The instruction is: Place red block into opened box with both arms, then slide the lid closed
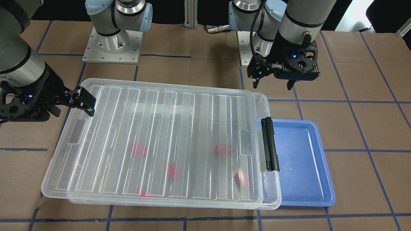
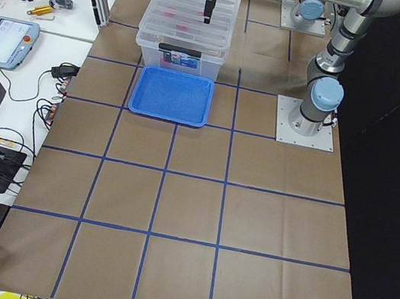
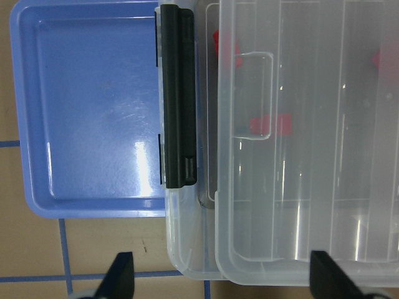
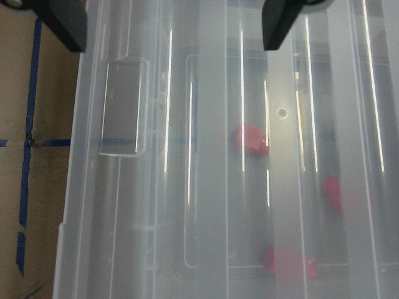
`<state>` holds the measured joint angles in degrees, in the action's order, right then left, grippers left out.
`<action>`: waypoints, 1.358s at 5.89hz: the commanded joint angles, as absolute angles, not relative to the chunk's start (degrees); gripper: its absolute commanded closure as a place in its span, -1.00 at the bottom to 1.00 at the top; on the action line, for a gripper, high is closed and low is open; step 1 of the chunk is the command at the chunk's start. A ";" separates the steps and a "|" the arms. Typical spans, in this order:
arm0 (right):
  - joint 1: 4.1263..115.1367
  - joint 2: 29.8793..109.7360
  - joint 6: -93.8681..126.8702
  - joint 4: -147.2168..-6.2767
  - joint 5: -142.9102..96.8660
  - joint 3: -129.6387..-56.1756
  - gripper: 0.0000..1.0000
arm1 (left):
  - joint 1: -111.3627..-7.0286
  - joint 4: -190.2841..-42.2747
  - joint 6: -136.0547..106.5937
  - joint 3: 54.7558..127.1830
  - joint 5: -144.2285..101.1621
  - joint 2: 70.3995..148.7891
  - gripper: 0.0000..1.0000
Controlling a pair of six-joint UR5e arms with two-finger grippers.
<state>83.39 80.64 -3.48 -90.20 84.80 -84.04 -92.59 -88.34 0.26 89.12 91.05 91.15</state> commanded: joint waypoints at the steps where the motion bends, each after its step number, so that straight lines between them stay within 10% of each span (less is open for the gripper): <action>1: 86.21 81.90 3.32 -82.13 85.08 -79.91 -1.00 | -92.64 -87.89 0.26 89.12 91.05 91.49 -0.96; 8: 88.86 85.08 9.76 -79.28 89.12 -80.60 -1.00 | -92.72 -87.80 -0.09 89.21 90.97 91.06 -0.96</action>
<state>88.91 85.12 9.75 -79.26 89.05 -80.59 -92.72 -87.80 0.10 89.15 90.97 91.24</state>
